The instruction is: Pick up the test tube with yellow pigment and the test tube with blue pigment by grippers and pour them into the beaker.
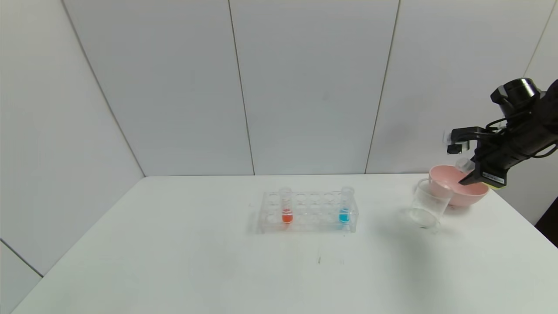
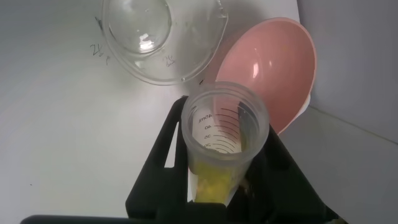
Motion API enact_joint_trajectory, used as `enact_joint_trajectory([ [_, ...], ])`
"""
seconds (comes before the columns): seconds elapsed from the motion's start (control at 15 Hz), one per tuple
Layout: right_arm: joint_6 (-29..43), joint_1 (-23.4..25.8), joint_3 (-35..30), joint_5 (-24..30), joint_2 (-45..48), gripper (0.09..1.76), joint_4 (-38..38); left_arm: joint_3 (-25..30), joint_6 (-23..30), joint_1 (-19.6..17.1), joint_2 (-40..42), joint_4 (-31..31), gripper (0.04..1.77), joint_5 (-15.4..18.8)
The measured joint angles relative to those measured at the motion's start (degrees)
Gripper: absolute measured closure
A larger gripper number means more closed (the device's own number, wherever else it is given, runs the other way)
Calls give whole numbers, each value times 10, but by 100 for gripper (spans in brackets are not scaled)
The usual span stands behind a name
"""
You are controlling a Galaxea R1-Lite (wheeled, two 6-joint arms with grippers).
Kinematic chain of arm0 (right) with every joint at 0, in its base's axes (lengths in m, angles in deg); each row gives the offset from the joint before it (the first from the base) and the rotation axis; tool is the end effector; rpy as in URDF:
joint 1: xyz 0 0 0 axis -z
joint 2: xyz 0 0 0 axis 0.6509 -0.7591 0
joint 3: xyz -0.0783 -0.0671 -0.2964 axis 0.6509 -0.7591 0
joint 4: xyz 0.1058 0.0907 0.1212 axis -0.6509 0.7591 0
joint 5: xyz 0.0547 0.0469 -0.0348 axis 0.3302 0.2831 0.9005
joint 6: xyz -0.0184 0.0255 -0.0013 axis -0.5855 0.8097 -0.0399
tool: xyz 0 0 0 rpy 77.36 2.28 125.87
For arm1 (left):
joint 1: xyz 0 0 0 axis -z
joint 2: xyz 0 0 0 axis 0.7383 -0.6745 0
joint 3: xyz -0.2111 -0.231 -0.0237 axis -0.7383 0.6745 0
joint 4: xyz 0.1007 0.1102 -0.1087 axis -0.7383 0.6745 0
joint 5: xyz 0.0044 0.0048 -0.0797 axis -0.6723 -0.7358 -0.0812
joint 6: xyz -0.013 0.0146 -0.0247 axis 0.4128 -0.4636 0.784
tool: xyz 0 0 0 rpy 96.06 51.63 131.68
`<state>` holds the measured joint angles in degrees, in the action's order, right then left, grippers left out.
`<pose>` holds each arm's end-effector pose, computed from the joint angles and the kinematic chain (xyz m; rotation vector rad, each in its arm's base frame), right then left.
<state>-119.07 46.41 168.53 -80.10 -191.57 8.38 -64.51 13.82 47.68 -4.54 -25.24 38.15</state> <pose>0.3947 -0.0376 0.2330 -0.9835 0.8761 0.5610 -0.0335 0.0001 0.0757 -0.0042 0.0024 -0.0020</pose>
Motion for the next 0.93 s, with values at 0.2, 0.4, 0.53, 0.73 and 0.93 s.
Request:
enact_joint_trajectory([
  [0.2, -2, -6, 0, -4, 0, 127, 15, 0, 0, 0, 0, 0, 5, 0],
  [0.4, -1, -9, 0, -14, -3, 127, 16, 0, 0, 0, 0, 0, 5, 0],
  [0.53, -5, -10, 0, -31, -6, 127, 16, 0, 0, 0, 0, 0, 5, 0],
  [0.73, -8, -15, 0, -49, -9, 127, 24, 0, 0, 0, 0, 0, 5, 0],
  [0.93, -13, -23, 0, -78, -12, 127, 25, 0, 0, 0, 0, 0, 5, 0],
])
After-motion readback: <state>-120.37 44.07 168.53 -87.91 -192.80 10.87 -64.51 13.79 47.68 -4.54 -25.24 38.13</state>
